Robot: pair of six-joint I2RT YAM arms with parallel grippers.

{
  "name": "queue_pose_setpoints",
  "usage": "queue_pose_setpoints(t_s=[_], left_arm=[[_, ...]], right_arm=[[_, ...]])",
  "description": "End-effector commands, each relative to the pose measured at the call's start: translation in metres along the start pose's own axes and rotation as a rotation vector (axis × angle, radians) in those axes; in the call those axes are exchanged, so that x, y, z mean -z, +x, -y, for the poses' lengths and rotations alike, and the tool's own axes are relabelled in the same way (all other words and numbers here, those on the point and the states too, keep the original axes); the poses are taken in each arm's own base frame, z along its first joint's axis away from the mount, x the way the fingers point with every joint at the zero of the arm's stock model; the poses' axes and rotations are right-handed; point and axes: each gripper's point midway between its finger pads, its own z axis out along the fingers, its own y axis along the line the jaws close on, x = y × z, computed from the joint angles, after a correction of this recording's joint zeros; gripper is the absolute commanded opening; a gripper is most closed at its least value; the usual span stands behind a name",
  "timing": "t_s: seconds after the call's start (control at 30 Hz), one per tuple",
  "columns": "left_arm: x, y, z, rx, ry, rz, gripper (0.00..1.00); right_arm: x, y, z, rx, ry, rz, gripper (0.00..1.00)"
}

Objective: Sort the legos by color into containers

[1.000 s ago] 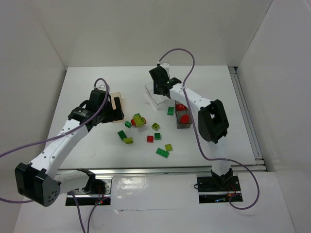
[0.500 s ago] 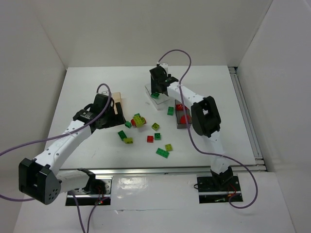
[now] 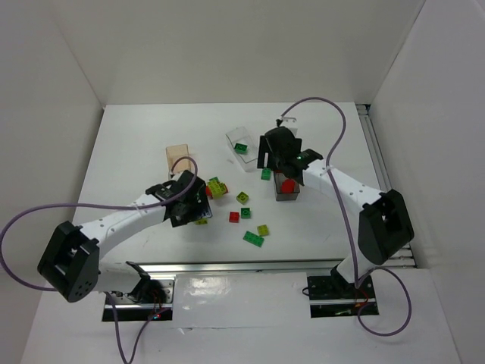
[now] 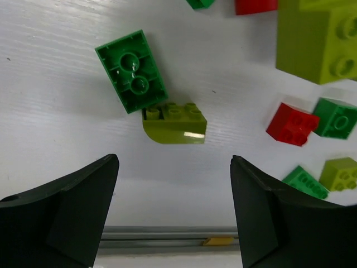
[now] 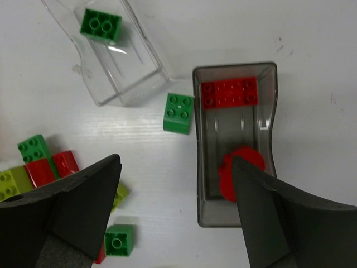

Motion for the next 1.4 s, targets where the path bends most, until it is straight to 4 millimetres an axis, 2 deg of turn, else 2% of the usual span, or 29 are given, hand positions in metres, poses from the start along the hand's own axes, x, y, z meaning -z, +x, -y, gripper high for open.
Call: queue_pose_setpoints(t_s=[0.0,0.03,0.07,0.17,0.27,0.5,0.57,0.67,0.8,0.9,0.93,1.0,1.03,1.1,1.17,1.2,1.23,1.3,1.37], left_arm=[[-0.013,-0.009,-0.003,0.136,-0.065,0.054,0.89],[-0.017,-0.007,-0.004,0.137,-0.086,0.057,0.89],[-0.025,-0.005,-0.006,0.142,-0.11,0.051,0.89],[-0.036,-0.009,-0.005,0.15,-0.125,0.072,0.88],[-0.045,-0.004,-0.009,0.133,-0.157,0.061,0.84],[-0.048,-0.009,-0.004,0.117,-0.158,0.079,0.69],[-0.048,-0.009,-0.004,0.117,-0.158,0.079,0.6],[-0.043,-0.007,-0.002,0.116,-0.159,0.074,0.55],[-0.024,-0.008,0.008,0.111,-0.097,0.085,0.51],[-0.004,-0.015,0.012,0.109,-0.07,0.104,0.5],[0.002,-0.02,0.012,0.103,-0.066,0.119,0.5],[0.016,-0.039,0.011,0.096,-0.096,0.186,0.5],[0.021,-0.047,0.001,0.09,-0.143,0.205,0.5],[0.034,-0.066,0.003,0.083,-0.143,0.233,0.5],[0.038,-0.085,-0.005,0.08,-0.175,0.268,0.51],[0.046,-0.1,-0.003,0.092,-0.167,0.301,0.51],[0.04,-0.11,-0.012,0.113,-0.202,0.299,0.51],[0.044,-0.133,-0.015,0.122,-0.213,0.322,0.51],[0.038,-0.152,-0.027,0.159,-0.25,0.319,0.51]], right_arm=[[0.009,0.012,0.006,-0.045,0.001,-0.005,0.87],[0.011,0.019,0.011,-0.038,0.01,-0.02,0.89],[0.017,0.015,0.007,-0.039,-0.006,-0.005,0.89],[0.024,0.02,0.014,-0.043,0.008,-0.011,0.89],[0.027,0.019,0.017,-0.043,0.018,-0.007,0.9],[0.03,0.019,0.021,-0.04,0.031,-0.008,0.9],[0.03,0.019,0.021,-0.049,0.031,-0.008,0.9],[0.033,0.018,0.023,-0.049,0.039,-0.003,0.9],[0.033,0.018,0.023,-0.049,0.039,-0.003,0.9],[0.04,0.013,0.019,-0.061,0.019,0.015,0.9],[0.044,0.007,0.017,-0.068,0.011,0.029,0.9],[0.045,0.008,0.014,-0.063,0.003,0.028,0.9],[0.048,0.005,0.013,-0.076,-0.002,0.036,0.9],[0.052,0.006,0.011,-0.071,-0.009,0.035,0.9],[0.06,0.012,0.002,-0.046,-0.048,0.031,0.9],[0.062,0.02,0.0,-0.036,-0.062,0.016,0.9],[0.063,0.029,-0.002,-0.023,-0.074,0.0,0.9],[0.075,0.042,-0.015,0.01,-0.144,-0.027,0.9],[0.084,0.06,-0.024,0.045,-0.186,-0.05,0.9]])
